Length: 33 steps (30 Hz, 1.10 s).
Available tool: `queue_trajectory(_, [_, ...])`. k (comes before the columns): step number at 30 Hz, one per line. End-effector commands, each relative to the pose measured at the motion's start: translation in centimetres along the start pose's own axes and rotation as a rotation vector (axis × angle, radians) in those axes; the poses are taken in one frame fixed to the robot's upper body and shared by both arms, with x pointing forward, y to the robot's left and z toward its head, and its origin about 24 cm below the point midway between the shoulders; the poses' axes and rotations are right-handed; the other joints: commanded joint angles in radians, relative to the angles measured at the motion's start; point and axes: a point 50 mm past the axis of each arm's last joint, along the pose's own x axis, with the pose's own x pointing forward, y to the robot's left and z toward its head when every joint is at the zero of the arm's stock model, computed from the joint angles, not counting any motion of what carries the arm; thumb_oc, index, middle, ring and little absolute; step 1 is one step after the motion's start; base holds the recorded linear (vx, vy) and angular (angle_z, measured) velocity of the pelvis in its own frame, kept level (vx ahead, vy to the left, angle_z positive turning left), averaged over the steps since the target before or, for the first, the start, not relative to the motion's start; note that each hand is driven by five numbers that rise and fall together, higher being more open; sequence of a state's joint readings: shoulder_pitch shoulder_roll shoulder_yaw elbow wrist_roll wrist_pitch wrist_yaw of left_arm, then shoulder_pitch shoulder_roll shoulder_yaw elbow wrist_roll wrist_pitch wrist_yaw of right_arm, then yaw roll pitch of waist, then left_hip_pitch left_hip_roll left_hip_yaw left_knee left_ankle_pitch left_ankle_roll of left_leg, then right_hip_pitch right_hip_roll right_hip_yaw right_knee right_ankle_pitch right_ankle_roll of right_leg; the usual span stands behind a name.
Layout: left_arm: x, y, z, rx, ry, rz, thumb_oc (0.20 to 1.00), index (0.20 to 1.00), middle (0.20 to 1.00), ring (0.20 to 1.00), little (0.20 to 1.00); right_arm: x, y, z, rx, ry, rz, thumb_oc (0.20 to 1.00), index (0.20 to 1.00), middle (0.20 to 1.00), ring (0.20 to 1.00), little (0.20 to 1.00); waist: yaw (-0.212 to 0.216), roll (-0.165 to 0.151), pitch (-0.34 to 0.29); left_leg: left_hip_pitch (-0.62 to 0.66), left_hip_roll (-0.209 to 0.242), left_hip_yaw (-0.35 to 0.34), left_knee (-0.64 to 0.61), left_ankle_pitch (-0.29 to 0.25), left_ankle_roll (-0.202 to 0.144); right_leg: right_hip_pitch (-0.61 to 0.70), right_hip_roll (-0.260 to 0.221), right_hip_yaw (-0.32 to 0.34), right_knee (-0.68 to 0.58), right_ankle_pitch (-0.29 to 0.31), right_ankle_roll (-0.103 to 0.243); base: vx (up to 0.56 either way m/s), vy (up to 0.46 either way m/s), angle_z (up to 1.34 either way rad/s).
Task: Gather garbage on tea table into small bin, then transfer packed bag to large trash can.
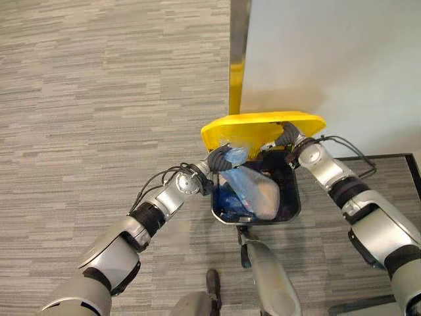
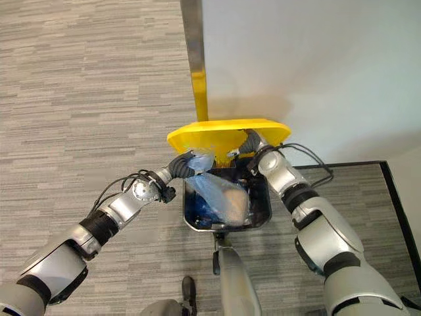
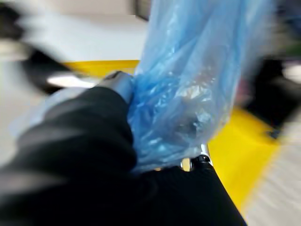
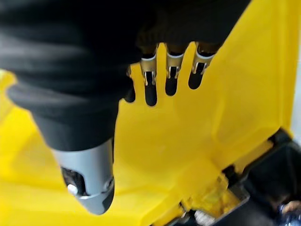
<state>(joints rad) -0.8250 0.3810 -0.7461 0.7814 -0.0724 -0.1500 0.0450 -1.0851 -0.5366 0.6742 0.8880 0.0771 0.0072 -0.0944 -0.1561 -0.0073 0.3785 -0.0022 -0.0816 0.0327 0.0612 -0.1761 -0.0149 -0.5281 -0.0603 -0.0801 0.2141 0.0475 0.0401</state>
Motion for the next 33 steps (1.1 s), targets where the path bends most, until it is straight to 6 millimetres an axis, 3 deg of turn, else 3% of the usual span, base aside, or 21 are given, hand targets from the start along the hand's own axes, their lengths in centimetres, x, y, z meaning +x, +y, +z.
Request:
queue_trajectory(1, [-0.1, 1.5, 0.9, 0.095, -0.053, 0.094, 0.2, 0.2, 0.2, 0.2, 0.2, 0.6, -3.8, 4.5, 0.013, -0.165, -0.162, 1.0, 1.0, 1.0, 1.0, 1.0, 0.002, -0.037, 0.03, 0.042, -0.04, 0.005, 0.095, -0.16, 0.01, -0.04, -0.072, -0.025, -0.135, 0.177, 0.138, -0.03, 0.028, -0.08])
queue_trajectory(4, [-0.1, 1.4, 0.1, 0.122, -0.006, 0.103, 0.2, 0.2, 0.2, 0.2, 0.2, -0.1, -4.6, 5.6, 0.037, -0.248, -0.2, 1.0, 1.0, 1.0, 1.0, 1.0, -0.015, -0.04, 0.066, 0.009, -0.042, 0.02, 0.126, -0.166, 0.011, -0.058, -0.074, -0.017, -0.129, 0.178, 0.138, 0.0, 0.024, -0.02])
queue_trajectory(10, [-0.3, 0.7, -0.6, 0.141, 0.024, 0.084, 0.2, 0.2, 0.2, 0.2, 0.2, -1.5, -4.5, 5.1, 0.066, -0.31, -0.205, 1.0, 1.0, 1.0, 1.0, 1.0, -0.033, -0.039, 0.103, -0.036, -0.042, 0.033, 0.165, -0.18, 0.013, -0.091, -0.072, -0.001, -0.121, 0.184, 0.137, 0.0, 0.015, -0.11])
queue_trajectory(11, [-0.3, 0.7, -0.7, 0.144, 0.029, 0.083, 0.235, 0.235, 0.235, 0.235, 0.235, -1.7, -4.2, 4.8, 0.065, -0.31, -0.197, 1.0, 1.0, 1.0, 1.0, 1.0, -0.036, -0.039, 0.107, -0.042, -0.043, 0.034, 0.171, -0.181, 0.014, -0.096, -0.071, 0.002, -0.12, 0.185, 0.136, 0.01, 0.0, -0.04])
queue_trajectory(12, [-0.4, 0.6, -1.0, 0.152, 0.042, 0.082, 1.0, 1.0, 1.0, 1.0, 1.0, -1.9, -3.2, 4.1, 0.084, -0.297, -0.172, 1.0, 1.0, 1.0, 1.0, 1.0, -0.038, -0.038, 0.109, -0.048, -0.044, 0.036, 0.175, -0.185, 0.015, -0.1, -0.069, 0.007, -0.121, 0.189, 0.135, 0.0, 0.0, 0.0])
queue_trajectory(15, [-0.5, 1.1, -1.0, 0.156, 0.039, 0.114, 1.0, 1.0, 1.0, 1.0, 1.0, -2.1, -1.5, 3.5, 0.111, -0.285, -0.138, 1.0, 1.0, 1.0, 1.0, 1.0, -0.037, -0.041, 0.104, -0.05, -0.044, 0.035, 0.182, -0.191, 0.017, -0.1, -0.066, 0.011, -0.124, 0.194, 0.137, 0.0, 0.0, 0.0])
queue_trajectory(20, [-0.8, 1.7, -1.2, 0.149, 0.037, 0.134, 1.0, 1.0, 1.0, 1.0, 1.0, -2.4, -0.4, 3.0, 0.142, -0.275, -0.116, 1.0, 1.0, 1.0, 1.0, 1.0, -0.034, -0.043, 0.091, -0.034, -0.045, 0.033, 0.18, -0.194, 0.018, -0.082, -0.066, 0.013, -0.131, 0.196, 0.14, -0.01, 0.004, 0.02])
queue_trajectory(25, [-2.8, 1.7, -3.3, 0.027, 0.079, 0.178, 1.0, 1.0, 1.0, 1.0, 1.0, -3.7, 0.7, 0.6, 0.192, -0.224, -0.099, 1.0, 1.0, 1.0, 1.0, 1.0, -0.024, -0.051, 0.057, -0.02, -0.044, 0.024, 0.204, -0.204, 0.02, -0.048, -0.073, 0.018, -0.138, 0.196, 0.138, -0.02, -0.015, 0.04])
queue_trajectory(27, [-4.9, 1.5, -5.3, -0.059, 0.119, 0.206, 1.0, 1.0, 1.0, 1.0, 1.0, -5.1, 1.4, -0.7, 0.218, -0.21, -0.084, 1.0, 1.0, 1.0, 1.0, 1.0, -0.01, -0.06, 0.033, -0.004, -0.041, 0.02, 0.212, -0.211, 0.022, -0.022, -0.08, 0.013, -0.144, 0.197, 0.138, -0.07, -0.011, 0.16])
queue_trajectory(28, [-7.6, 1.2, -7.9, -0.144, 0.195, 0.243, 1.0, 1.0, 1.0, 1.0, 1.0, -6.7, 2.1, -2.7, 0.255, -0.169, -0.077, 1.0, 1.0, 1.0, 1.0, 1.0, 0.006, -0.072, 0.017, 0.019, -0.038, 0.015, 0.222, -0.218, 0.023, 0.015, -0.09, 0.008, -0.155, 0.2, 0.142, -0.08, -0.012, 0.29])
queue_trajectory(30, [-8.6, 1.1, -8.8, -0.167, 0.225, 0.253, 1.0, 1.0, 1.0, 1.0, 1.0, -7.3, 2.5, -3.4, 0.263, -0.148, -0.072, 1.0, 1.0, 1.0, 1.0, 1.0, 0.011, -0.078, 0.011, 0.027, -0.039, 0.012, 0.228, -0.221, 0.025, 0.03, -0.095, 0.006, -0.162, 0.203, 0.143, -0.06, -0.007, 0.13])
queue_trajectory(33, [-12.9, 0.8, -12.1, -0.289, 0.342, 0.327, 1.0, 1.0, 1.0, 1.0, 1.0, -9.9, 3.8, -6.5, 0.338, -0.055, -0.069, 1.0, 1.0, 1.0, 1.0, 1.0, 0.029, -0.097, -0.001, 0.037, -0.046, 0.006, 0.27, -0.23, 0.03, 0.086, -0.112, -0.014, -0.207, 0.211, 0.152, -0.08, 0.005, 0.16])
